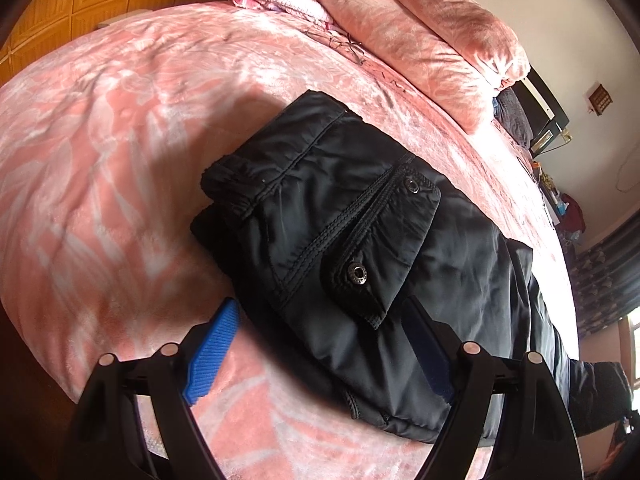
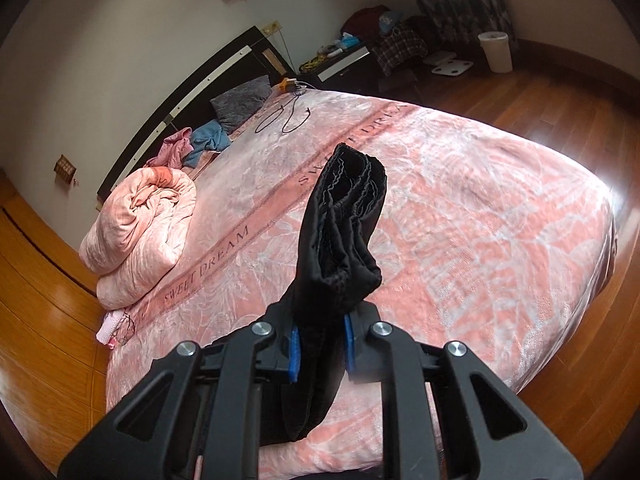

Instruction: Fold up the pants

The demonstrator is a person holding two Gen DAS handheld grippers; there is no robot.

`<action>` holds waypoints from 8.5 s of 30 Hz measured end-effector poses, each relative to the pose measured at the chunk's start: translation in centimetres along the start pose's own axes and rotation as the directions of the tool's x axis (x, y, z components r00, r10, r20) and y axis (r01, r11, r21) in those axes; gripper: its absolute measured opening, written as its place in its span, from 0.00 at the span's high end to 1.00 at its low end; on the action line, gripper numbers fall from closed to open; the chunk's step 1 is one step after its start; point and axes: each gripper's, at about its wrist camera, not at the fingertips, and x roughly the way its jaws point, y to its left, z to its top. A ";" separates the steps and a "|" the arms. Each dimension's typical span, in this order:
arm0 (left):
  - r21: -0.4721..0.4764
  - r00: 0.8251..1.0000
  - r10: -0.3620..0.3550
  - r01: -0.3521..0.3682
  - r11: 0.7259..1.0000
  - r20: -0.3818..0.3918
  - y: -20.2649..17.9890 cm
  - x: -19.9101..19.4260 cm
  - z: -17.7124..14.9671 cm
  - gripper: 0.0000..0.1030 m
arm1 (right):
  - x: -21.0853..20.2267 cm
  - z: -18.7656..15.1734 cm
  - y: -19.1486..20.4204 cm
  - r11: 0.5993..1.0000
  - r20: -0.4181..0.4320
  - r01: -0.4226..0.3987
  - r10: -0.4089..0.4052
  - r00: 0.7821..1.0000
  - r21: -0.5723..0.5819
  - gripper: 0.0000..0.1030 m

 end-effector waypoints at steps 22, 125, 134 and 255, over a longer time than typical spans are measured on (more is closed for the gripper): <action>-0.014 0.999 -0.039 0.039 0.999 -0.011 0.6 0.0 0.0 0.18 | -1.7 -2.2 12.0 0.958 0.058 0.105 -0.092 0.994 -0.267 0.86; -0.143 0.968 -0.249 0.243 0.959 -0.023 4.6 -0.4 0.0 0.16 | 8.7 -18.5 34.2 0.550 0.027 0.190 -0.289 0.957 -0.813 0.87; -0.154 0.963 -0.267 0.261 0.953 -0.021 5.4 -0.7 -0.1 0.16 | 9.6 -20.7 35.2 0.502 0.036 0.197 -0.312 0.949 -0.842 0.87; -0.660 0.919 -0.389 0.334 0.672 0.069 10.1 2.3 1.3 0.12 | 38.4 -38.2 68.4 0.273 -0.833 -0.877 -0.508 0.217 -0.395 0.08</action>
